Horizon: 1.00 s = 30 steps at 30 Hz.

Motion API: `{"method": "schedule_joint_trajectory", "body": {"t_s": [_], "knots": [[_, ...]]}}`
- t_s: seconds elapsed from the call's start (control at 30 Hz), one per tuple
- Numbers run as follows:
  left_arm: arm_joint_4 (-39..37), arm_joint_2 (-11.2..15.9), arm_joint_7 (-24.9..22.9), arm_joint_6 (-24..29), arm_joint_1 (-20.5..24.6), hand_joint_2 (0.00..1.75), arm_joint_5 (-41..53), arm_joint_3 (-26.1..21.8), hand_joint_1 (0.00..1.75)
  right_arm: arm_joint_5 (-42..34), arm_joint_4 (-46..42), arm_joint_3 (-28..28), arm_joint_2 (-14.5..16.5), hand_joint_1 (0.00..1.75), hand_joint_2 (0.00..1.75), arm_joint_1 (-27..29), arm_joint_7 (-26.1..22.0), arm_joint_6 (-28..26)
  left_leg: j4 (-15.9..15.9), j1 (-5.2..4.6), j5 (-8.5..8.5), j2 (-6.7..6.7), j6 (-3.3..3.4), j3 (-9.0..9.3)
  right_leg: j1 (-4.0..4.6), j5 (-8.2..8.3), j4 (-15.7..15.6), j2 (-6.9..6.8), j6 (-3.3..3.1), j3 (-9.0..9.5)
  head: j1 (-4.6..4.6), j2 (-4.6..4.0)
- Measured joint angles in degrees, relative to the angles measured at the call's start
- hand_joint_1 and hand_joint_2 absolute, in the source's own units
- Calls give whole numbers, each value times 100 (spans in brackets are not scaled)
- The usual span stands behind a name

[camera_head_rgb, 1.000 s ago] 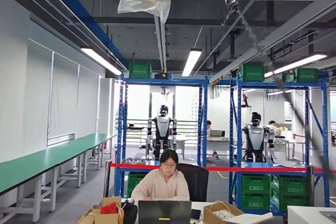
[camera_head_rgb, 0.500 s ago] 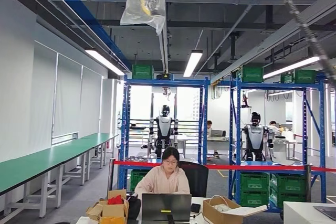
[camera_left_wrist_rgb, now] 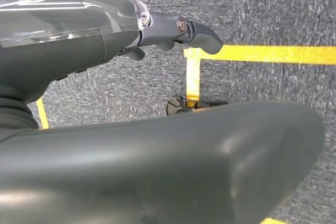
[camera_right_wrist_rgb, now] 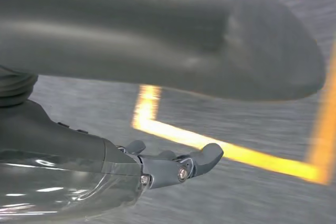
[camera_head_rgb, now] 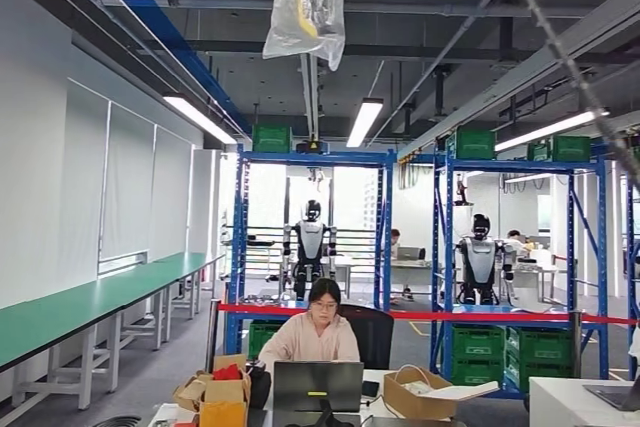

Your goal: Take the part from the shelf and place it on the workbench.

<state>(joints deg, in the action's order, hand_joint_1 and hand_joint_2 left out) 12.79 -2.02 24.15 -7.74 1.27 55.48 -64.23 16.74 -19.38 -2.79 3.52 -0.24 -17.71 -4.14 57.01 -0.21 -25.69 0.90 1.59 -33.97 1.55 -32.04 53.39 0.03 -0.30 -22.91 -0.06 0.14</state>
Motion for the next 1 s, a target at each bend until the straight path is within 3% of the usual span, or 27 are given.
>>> {"method": "schedule_joint_trajectory", "body": {"t_s": [0.07,0.1,0.13,0.2,0.23,0.27,0.33,0.4,0.47,0.57,0.6,0.67,0.73,0.77,0.8,0.83,0.9,0.97,1.0], "knots": [[1,-4,-10,-8,15,0,50,-44,0,40,265,-30,2,0,0,-2,421,-5,14,22,8,-3,-50,-67,2,74,-113,-8,-50,-27,1,0],[1,-7,-13,-12,16,0,78,-66,0,66,359,-33,4,0,0,-2,623,-5,90,27,-119,-15,-73,-109,-7,131,-137,-18,-85,-66,3,1],[2,-9,-14,-16,15,0,109,-87,0,95,437,-37,7,0,0,-2,817,-5,275,31,-344,-28,-95,-171,-19,185,-149,-30,-119,-122,4,1],[2,-17,-8,-30,19,0,173,-120,0,146,559,-49,8,0,0,-10,1124,-3,950,46,-899,-43,-138,-333,-22,245,-75,-47,-159,-286,5,1],[2,-19,-4,-38,24,0,202,-135,0,168,610,-56,8,0,0,-16,1225,3,1317,56,-1067,-44,-160,-396,-23,268,-10,-56,-161,-384,5,-1],[2,-19,1,-48,31,0,224,-149,0,183,653,-63,8,0,0,-22,1290,15,1570,68,-1105,-45,-183,-405,-26,287,62,-64,-157,-485,5,-1],[2,-19,6,-65,42,0,256,-184,0,201,723,-73,8,0,0,-36,1365,43,1539,106,-860,-45,-235,-187,-45,317,234,-70,-133,-704,5,-1],[2,-23,10,-77,60,0,275,-211,0,222,764,-77,1,0,0,-47,1397,58,905,150,-654,-50,-287,284,-59,328,445,-68,-94,-929,6,-1],[2,-31,15,-81,80,0,284,-226,0,243,788,-78,-10,0,0,-56,1409,63,378,156,-712,-67,-267,592,-55,357,613,-62,-29,-1098,4,-1],[2,-40,25,-89,84,0,300,-244,0,263,830,-84,-31,0,0,-62,1414,86,255,135,-727,-67,-151,558,-64,412,686,-46,88,-1217,1,-1],[3,-45,31,-96,86,0,314,-249,0,272,845,-87,-39,0,0,-62,1416,102,247,137,-683,-56,-97,512,-75,310,749,-37,124,-1248,1,-1],[4,-54,41,-112,101,0,344,-256,0,288,867,-99,-50,0,0,-67,1418,129,237,134,-570,-34,1,395,-113,-164,1131,-20,189,-1332,1,-1],[4,-54,48,-118,113,0,374,-263,0,301,869,-109,-49,0,0,-68,1419,142,242,106,-449,-25,34,249,-143,-634,1783,-21,228,-1430,2,-1],[4,-54,50,-120,115,0,386,-267,0,305,871,-113,-49,0,0,-69,1419,145,244,91,-386,-17,39,170,-150,-699,2036,-21,236,-1429,2,-1],[4,-54,50,-120,118,0,396,-272,0,308,871,-114,-49,0,0,-71,1419,145,247,76,-321,-9,41,87,-152,-628,2137,-20,233,-1358,2,-1],[4,-54,51,-120,120,0,401,-276,0,309,871,-114,-50,0,0,-72,1419,145,247,61,-255,-4,41,6,-151,-463,2042,-19,219,-1201,2,-1],[4,-57,54,-121,126,0,402,-282,0,310,871,-115,-52,0,0,-82,1419,146,246,40,-127,-8,29,-132,-127,-175,1324,-7,147,-634,2,-1],[4,-63,62,-127,128,0,402,-288,0,290,872,-128,-57,0,0,-100,1427,160,240,32,-17,-11,-9,-214,-80,-186,417,7,58,-41,4,-1],[4,-67,65,-131,129,0,401,-292,0,265,872,-146,-61,0,0,-109,1435,177,228,41,39,-7,-39,-236,-53,-230,138,12,24,119,4,-1]]}}
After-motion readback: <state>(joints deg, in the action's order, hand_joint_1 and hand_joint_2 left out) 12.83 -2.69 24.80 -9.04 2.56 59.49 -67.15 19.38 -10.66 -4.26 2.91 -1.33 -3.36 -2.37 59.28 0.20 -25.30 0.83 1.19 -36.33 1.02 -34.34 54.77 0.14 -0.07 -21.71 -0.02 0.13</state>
